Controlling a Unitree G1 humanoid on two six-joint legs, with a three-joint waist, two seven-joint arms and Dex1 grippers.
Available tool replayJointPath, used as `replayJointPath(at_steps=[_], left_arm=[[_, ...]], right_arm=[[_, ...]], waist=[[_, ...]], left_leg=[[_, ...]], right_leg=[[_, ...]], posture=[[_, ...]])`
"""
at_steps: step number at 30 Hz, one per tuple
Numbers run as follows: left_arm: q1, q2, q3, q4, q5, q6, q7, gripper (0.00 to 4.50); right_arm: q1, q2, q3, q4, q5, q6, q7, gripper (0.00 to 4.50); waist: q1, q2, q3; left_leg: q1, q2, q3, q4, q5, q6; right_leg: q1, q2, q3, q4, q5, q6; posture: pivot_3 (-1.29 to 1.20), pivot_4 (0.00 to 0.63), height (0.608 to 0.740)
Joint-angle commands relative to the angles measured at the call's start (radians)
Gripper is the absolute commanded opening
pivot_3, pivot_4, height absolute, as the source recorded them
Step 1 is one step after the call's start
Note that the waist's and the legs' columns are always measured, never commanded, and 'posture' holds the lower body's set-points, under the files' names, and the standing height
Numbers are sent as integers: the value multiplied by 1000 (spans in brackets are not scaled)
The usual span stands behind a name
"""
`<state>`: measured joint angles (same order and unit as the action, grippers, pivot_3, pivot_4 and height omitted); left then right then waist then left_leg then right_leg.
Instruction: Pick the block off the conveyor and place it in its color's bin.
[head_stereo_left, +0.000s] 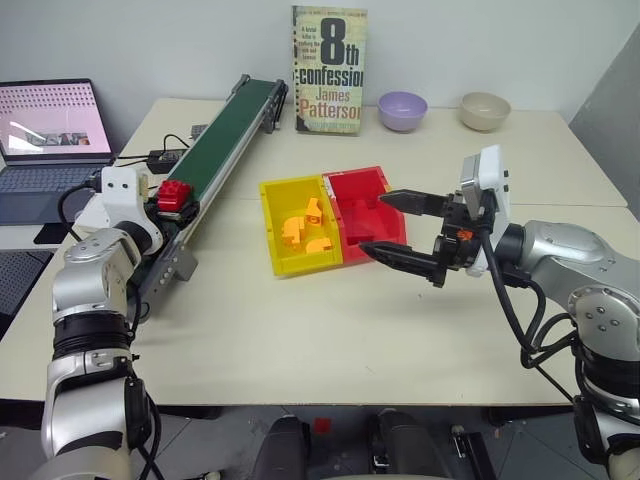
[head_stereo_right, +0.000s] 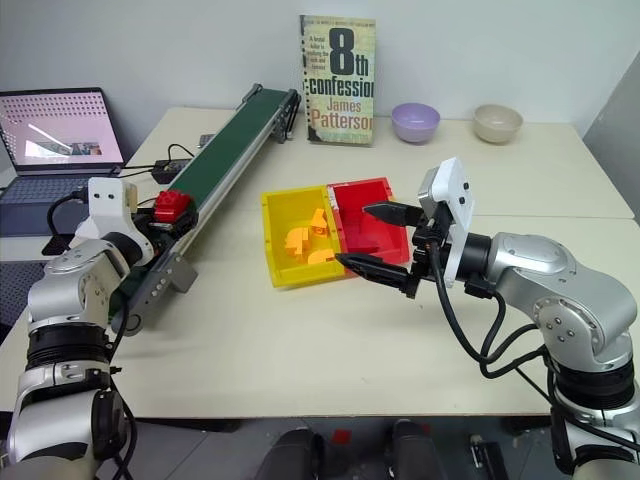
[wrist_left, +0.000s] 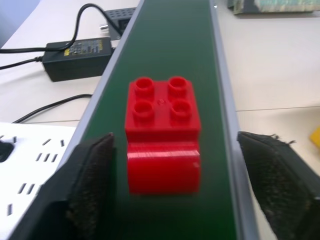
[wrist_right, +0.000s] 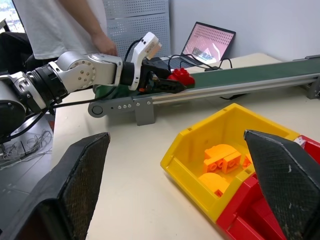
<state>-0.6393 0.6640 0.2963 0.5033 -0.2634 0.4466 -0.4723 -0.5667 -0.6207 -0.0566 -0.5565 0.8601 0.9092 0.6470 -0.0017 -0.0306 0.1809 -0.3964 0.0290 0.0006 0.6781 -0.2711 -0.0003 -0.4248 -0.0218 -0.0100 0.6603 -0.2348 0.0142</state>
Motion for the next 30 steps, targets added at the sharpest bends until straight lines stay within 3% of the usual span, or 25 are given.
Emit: replayJointPath(at_steps=[1,9,16,23,27,30], left_arm=[[23,33,37,-69,-9,9,10,2996],[100,44,86,-202,-38,86,40,1575],[69,56,87,-304,-87,166,14,1539],[-91,15,-81,-343,-118,216,-139,1539],[-249,-74,-274,-240,-79,127,-338,1539],[-384,-200,-405,-32,8,-34,-440,1539]], right_arm=[[-16,-9,-26,-16,22,-9,-3,4500],[-19,-7,-23,-3,18,-17,-3,4500],[36,-5,-9,-37,-66,-43,-79,4500],[105,-3,-4,-78,-228,-39,-253,4500],[171,-4,-49,-129,-248,-22,-309,4500],[228,8,-76,-195,-237,14,-353,4500]], waist=[[0,0,0],[0,0,0],[3,0,0],[12,0,0],[12,0,0],[13,0,0]], left_leg=[[0,0,0,0,0,0],[0,1,-1,0,0,0],[0,0,-1,0,0,0],[-1,-3,0,1,0,0],[-2,-4,3,1,0,0],[-2,-4,4,0,0,0]], right_leg=[[0,0,0,0,0,0],[0,-2,0,0,0,0],[0,-2,0,0,0,0],[0,0,0,-1,0,0],[0,0,0,-2,0,0],[0,1,-1,-2,0,0]], posture=[[0,150,740],[0,150,740],[0,150,740],[0,150,740],[0,150,740],[0,150,740]])
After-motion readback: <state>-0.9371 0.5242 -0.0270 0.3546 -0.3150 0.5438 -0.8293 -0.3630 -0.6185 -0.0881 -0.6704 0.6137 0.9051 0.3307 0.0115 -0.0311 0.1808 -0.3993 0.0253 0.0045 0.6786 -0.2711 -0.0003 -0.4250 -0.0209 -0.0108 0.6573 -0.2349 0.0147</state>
